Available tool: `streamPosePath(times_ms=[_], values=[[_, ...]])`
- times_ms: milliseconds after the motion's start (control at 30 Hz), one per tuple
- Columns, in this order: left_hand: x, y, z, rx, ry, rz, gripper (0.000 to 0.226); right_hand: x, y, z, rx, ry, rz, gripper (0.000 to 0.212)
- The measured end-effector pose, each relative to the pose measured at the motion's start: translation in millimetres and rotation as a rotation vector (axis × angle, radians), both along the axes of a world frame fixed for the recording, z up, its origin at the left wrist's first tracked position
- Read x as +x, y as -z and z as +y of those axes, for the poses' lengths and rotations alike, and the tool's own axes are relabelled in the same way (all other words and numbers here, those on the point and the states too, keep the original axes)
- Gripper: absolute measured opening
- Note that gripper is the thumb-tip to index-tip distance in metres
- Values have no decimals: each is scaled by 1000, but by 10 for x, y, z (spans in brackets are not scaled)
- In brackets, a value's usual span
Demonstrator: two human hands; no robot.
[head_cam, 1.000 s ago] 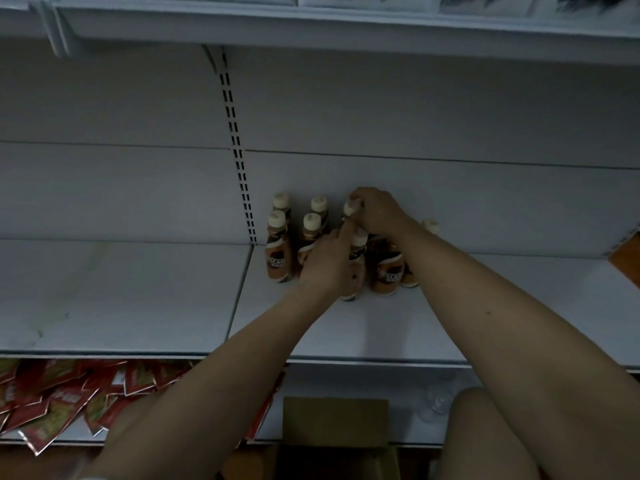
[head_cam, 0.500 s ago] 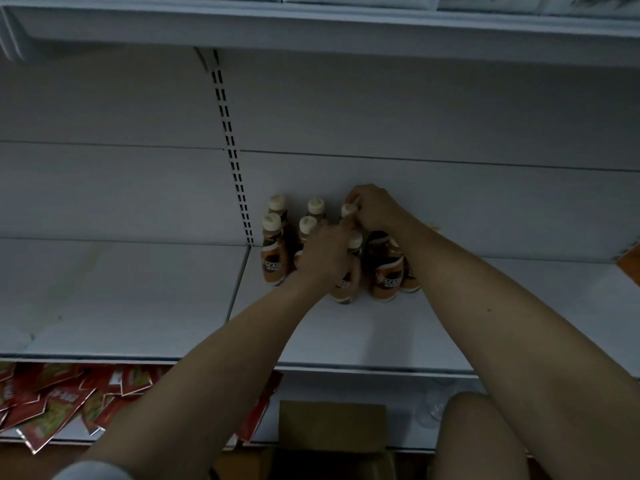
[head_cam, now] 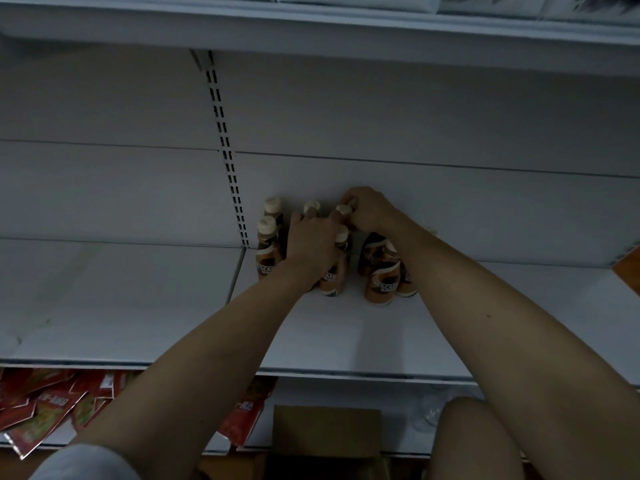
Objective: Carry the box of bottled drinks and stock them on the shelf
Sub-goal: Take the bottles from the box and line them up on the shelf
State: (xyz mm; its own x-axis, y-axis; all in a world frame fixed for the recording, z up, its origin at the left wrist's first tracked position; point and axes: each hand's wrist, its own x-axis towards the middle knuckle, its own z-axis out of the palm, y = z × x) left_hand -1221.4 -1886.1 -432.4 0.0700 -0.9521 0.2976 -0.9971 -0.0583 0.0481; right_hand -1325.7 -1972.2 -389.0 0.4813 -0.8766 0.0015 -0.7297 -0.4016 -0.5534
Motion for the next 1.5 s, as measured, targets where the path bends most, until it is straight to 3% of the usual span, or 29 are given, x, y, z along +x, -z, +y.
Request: streamPosePath(times_ms=[167, 333, 500, 600, 1233, 1400, 1500], values=[[-37, -93, 56, 28, -5, 2, 64, -112, -90, -29, -22, -7, 45, 41], [-440, -115, 178, -176, 157, 131, 41, -442, -272, -165, -132, 5, 125, 37], [-832, -21, 57, -68, 172, 275, 49, -669, -236, -170, -49, -17, 270, 42], [-877, 8, -1, -75, 142, 319, 52, -750, -216, -164, 8, -58, 249, 43], [-536, -53, -91, -4, 75, 83, 56, -587, 23, -227, -97, -60, 42, 24], [-478, -86, -75, 68, 37, 116, 43, -583, 3, -242, -45, -66, 43, 33], [-461, -111, -50, 112, 59, 97, 47, -587, -48, -248, 13, -52, 96, 52]])
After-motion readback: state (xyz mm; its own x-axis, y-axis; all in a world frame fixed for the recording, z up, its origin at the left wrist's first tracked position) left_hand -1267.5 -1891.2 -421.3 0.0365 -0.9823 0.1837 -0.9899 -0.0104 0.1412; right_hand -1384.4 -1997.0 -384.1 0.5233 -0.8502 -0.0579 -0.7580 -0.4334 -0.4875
